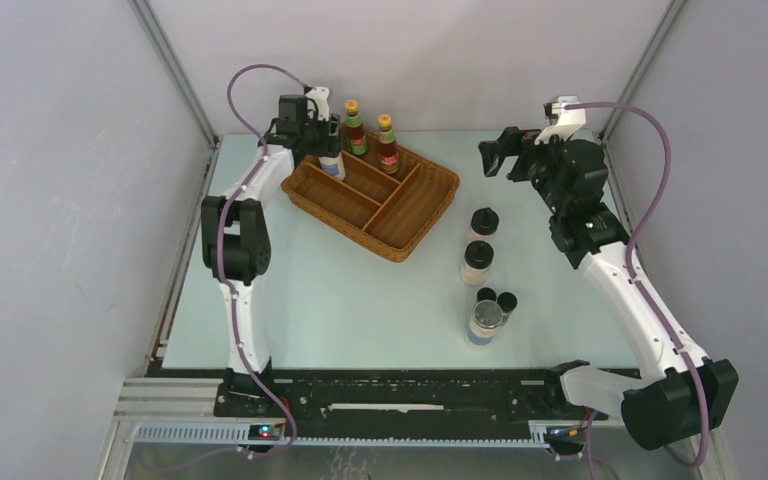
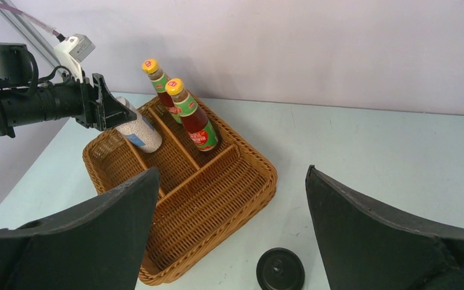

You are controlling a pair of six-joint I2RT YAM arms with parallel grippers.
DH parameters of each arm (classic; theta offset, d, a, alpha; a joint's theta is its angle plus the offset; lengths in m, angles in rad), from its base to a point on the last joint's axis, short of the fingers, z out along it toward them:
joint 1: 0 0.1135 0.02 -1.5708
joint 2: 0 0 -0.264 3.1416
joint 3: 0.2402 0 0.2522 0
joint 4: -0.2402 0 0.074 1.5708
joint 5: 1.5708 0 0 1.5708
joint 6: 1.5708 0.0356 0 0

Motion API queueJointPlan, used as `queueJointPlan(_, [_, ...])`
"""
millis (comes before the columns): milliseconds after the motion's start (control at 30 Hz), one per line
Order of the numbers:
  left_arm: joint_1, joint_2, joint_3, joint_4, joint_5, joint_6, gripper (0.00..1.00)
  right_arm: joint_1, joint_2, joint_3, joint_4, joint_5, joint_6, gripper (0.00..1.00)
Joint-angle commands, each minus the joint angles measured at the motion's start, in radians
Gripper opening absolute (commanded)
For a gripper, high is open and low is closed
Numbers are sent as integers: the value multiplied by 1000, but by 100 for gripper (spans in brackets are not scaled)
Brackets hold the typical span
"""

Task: Organize the condiment bottles
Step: Place the bottle in the storage box.

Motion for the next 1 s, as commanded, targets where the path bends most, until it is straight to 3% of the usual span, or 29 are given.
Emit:
queueJointPlan(0, [-5,5,71,23,-12,-15,22,6,4,2,37,-9,-14,99])
queueJointPlan(200, [-10,14,86,17,-6,-14,40,10,9,3,42,-13,-12,99])
queueJointPlan(633, [-27,32,113,9,9,-14,52,15,16,3,46,-15,-12,99])
queueJointPlan(867, [-33,36,131,9,10,-20,61,20,18,3,43,-15,-12,99])
queueJointPlan(967, [-34,36,135,8,5,-20,70,22,19,4,42,-15,-13,99])
